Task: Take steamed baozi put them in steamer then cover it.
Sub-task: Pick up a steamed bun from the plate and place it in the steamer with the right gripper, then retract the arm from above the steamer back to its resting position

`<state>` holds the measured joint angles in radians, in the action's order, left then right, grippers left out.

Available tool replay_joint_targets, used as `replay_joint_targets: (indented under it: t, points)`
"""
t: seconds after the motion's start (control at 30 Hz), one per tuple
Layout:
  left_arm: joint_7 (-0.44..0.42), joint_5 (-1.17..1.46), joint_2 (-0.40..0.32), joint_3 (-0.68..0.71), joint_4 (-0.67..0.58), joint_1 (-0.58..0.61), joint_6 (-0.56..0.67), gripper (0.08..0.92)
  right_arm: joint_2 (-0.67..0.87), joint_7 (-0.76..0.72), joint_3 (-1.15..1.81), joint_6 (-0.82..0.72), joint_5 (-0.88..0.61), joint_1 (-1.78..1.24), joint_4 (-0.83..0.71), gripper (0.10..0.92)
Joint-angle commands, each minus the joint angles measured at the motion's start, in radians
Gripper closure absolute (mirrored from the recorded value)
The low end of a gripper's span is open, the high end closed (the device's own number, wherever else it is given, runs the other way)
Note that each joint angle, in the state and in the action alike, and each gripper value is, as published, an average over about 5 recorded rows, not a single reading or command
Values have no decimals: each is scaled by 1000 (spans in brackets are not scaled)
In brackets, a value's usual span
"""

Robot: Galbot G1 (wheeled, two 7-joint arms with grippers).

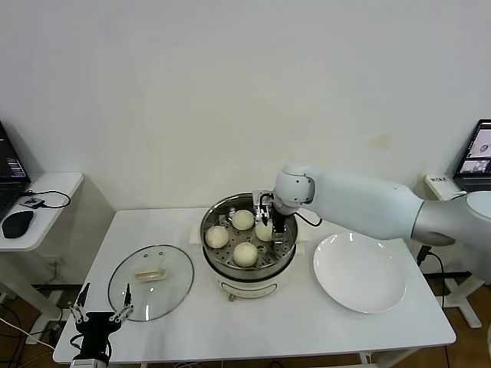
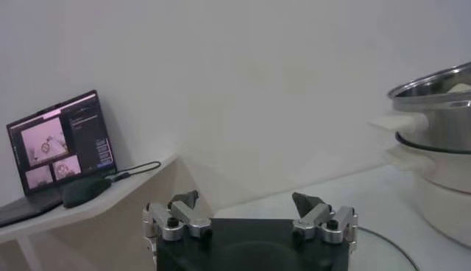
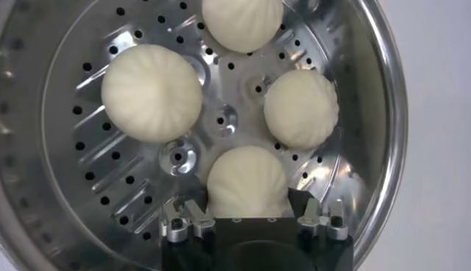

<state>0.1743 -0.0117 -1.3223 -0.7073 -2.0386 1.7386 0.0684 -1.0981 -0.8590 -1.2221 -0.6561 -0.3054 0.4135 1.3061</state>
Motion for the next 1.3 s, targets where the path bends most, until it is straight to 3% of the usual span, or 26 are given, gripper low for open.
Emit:
replay_joint_targets:
  t: [0.03, 0.37, 0.53, 0.67, 0.83, 0.93, 1.03, 1.3]
  points:
    - [-2, -1, 0, 6, -2, -6, -4, 177, 99, 1, 42, -10, -41, 71, 103, 204]
    - [-5, -4, 4, 17, -10, -9, -12, 177, 327, 57, 153, -14, -115, 77, 340, 203]
    - [-6, -4, 3, 19, -8, -12, -14, 177, 486, 268, 239, 22, -266, -2, 464, 203]
    - [-6, -3, 1, 24, 0, -14, -11, 177, 627, 490, 455, 136, -314, -276, 569, 203]
    - [-6, -4, 0, 40, 5, -15, -20, 177, 700, 638, 1022, 325, -185, -920, 634, 203]
    - [-5, -6, -2, 51, 6, -19, -31, 177, 648, 685, 1372, 428, -73, -1295, 640, 202]
    - [-2, -8, -4, 59, 12, -25, -35, 177, 490, 720, 1617, 546, 35, -1555, 636, 203]
    - [24, -145, 14, 67, 75, -49, -37, 177, -10, 690, 1986, 830, 245, -1873, 619, 203]
